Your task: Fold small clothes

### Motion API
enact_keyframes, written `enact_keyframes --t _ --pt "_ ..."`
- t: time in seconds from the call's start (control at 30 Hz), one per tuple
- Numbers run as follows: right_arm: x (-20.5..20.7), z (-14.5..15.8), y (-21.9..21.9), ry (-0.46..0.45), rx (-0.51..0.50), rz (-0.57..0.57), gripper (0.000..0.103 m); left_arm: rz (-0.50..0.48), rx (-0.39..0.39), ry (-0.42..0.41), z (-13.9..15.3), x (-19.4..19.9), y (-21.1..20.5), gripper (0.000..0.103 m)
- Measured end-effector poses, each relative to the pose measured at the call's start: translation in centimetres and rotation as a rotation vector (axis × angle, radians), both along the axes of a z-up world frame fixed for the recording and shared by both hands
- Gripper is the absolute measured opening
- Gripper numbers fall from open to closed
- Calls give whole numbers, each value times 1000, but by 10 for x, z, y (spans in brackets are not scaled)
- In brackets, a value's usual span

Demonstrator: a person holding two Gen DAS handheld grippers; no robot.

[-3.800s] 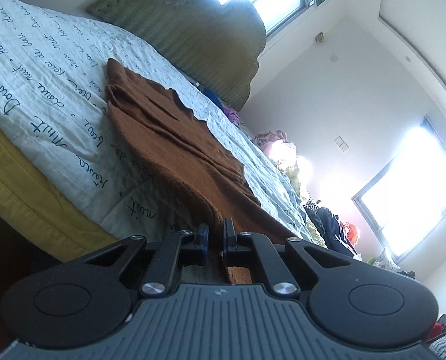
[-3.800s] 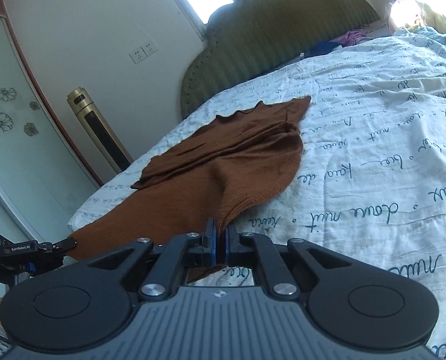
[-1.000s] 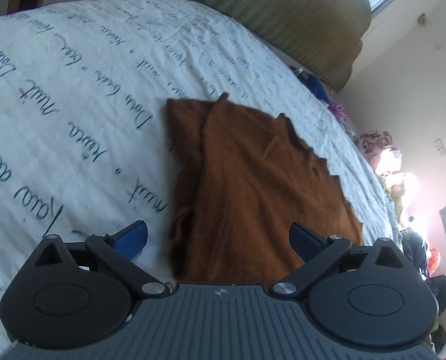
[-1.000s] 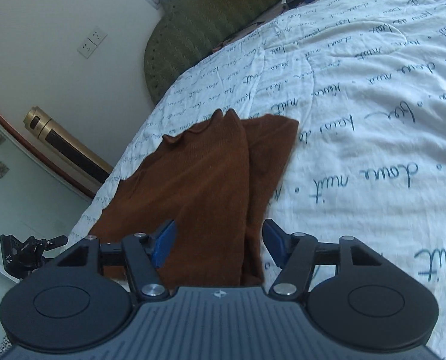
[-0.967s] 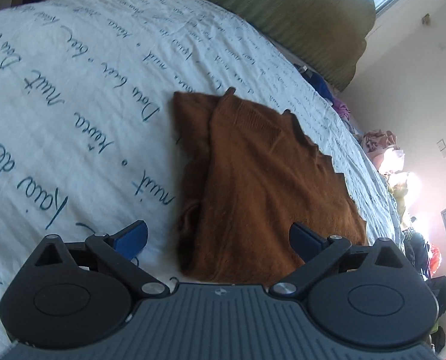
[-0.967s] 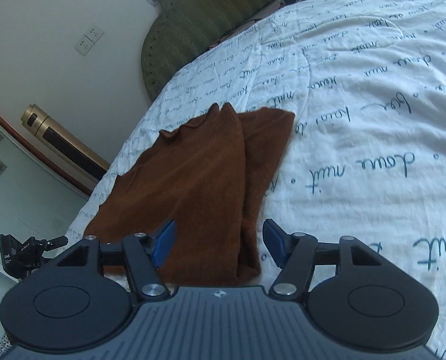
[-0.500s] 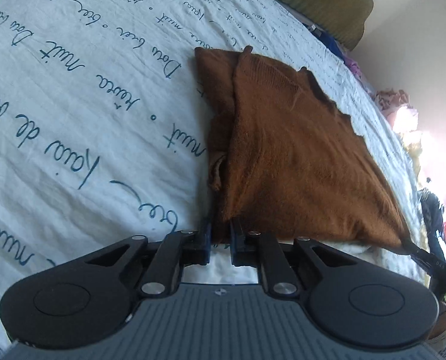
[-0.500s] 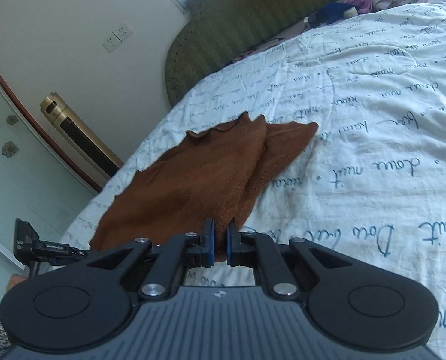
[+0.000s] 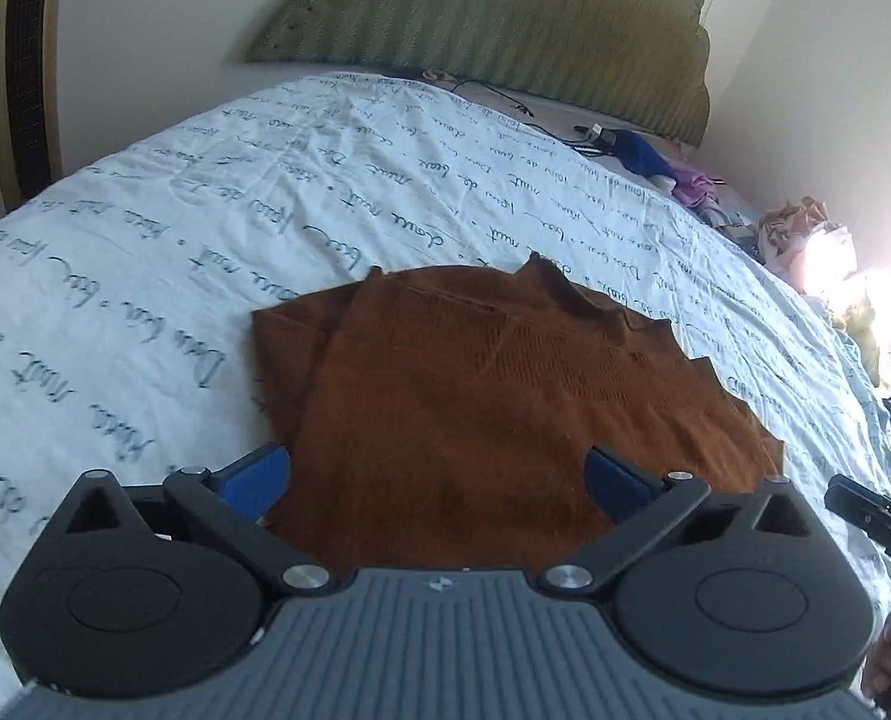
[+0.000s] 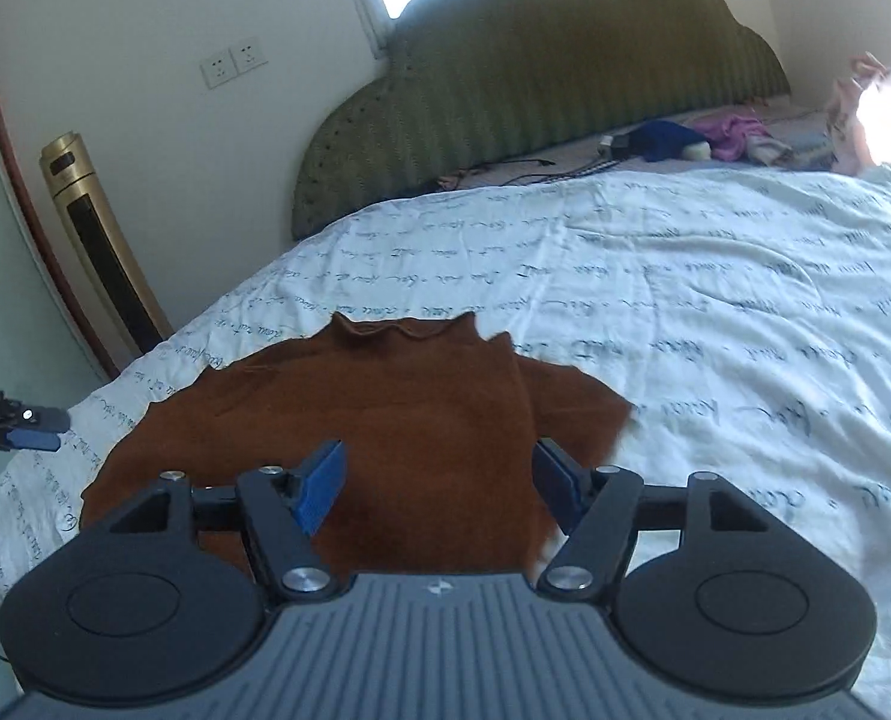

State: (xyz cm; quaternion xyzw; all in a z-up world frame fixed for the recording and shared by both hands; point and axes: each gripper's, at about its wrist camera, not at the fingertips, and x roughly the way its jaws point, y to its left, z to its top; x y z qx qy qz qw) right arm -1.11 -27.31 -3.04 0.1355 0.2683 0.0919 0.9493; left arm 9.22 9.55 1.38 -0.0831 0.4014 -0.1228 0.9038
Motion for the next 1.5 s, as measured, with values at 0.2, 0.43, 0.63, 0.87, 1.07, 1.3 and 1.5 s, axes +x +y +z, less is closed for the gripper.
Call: enact_keyframes --t 0.2,0.43,0.63,0.87,1.07,1.3,1.5 --pt "36 -41 60 31 -170 54 70 96 220 6 -57 23 -49 103" --pt "56 -65 32 46 -290 -35 93 80 271 -28 -62 17 -50 103" --pt "46 -50 20 63 -231 -97 103 72 279 -37 -63 15 -53 103" --pt "11 -41 38 16 -164 -37 103 60 287 -50 -64 14 -55 103" --pt "27 -67 19 160 -215 -100 103 30 290 -63 -65 10 -52 103" --pt "12 -42 -10 73 -81 -98 103 -80 352 -92 -64 -29 -42 103" --pt "60 -30 -3 3 -85 138 94 -102 346 -50 -69 -51 -26 103"
